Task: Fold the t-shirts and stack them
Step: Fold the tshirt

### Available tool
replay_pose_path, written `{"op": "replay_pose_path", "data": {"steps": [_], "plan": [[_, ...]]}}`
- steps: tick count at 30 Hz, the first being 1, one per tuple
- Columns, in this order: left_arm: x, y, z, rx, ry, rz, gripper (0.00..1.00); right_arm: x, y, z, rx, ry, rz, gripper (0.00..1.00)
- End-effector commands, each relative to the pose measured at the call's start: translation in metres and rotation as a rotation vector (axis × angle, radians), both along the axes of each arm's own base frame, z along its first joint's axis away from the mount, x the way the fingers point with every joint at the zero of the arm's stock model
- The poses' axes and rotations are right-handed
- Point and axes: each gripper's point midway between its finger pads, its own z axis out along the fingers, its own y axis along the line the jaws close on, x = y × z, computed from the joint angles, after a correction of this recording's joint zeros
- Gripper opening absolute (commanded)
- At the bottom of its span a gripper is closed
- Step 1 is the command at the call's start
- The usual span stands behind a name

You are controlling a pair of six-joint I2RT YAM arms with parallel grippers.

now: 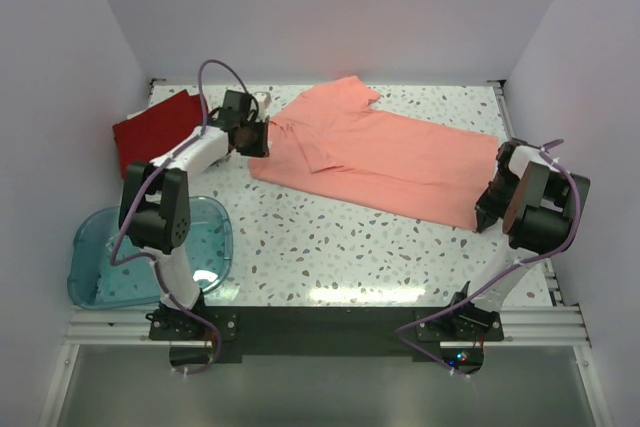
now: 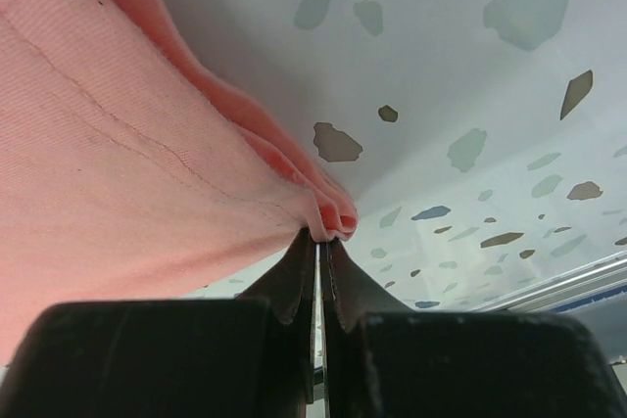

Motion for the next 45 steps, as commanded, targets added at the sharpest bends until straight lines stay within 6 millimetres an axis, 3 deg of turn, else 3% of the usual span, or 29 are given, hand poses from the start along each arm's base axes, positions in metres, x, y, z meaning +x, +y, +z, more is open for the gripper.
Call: {"op": "replay_pose_path", "data": {"steps": [1, 10, 15, 19, 28, 37, 42, 45], "plan": [[0.006, -0.054, 0.009, -0.158, -0.028, -0.055, 0.25, 0.019, -0.018, 0.005, -0.07, -0.066, -0.005, 0.0], [-0.004, -0.053, -0.053, -0.162, 0.082, 0.014, 0.24, 0.01, -0.014, -0.004, -0.056, -0.026, -0.005, 0.0], [-0.032, -0.027, -0.086, -0.085, 0.179, 0.112, 0.21, -0.001, -0.008, -0.007, -0.039, -0.003, -0.014, 0.0], [-0.058, -0.015, -0.094, -0.063, 0.216, 0.149, 0.21, -0.018, 0.002, -0.004, -0.019, 0.017, -0.027, 0.0], [-0.099, 0.001, -0.101, -0.026, 0.266, 0.183, 0.22, -0.05, 0.03, 0.003, 0.065, 0.047, -0.074, 0.0], [-0.135, 0.023, -0.101, 0.043, 0.297, 0.234, 0.23, -0.068, 0.038, 0.023, 0.063, 0.039, -0.081, 0.0], [-0.127, 0.017, -0.082, 0.037, 0.234, 0.204, 0.28, -0.068, 0.041, 0.026, 0.081, 0.027, -0.073, 0.0], [-0.108, 0.001, -0.055, 0.015, 0.158, 0.164, 0.34, -0.064, 0.042, 0.031, 0.095, 0.006, -0.056, 0.16]]}}
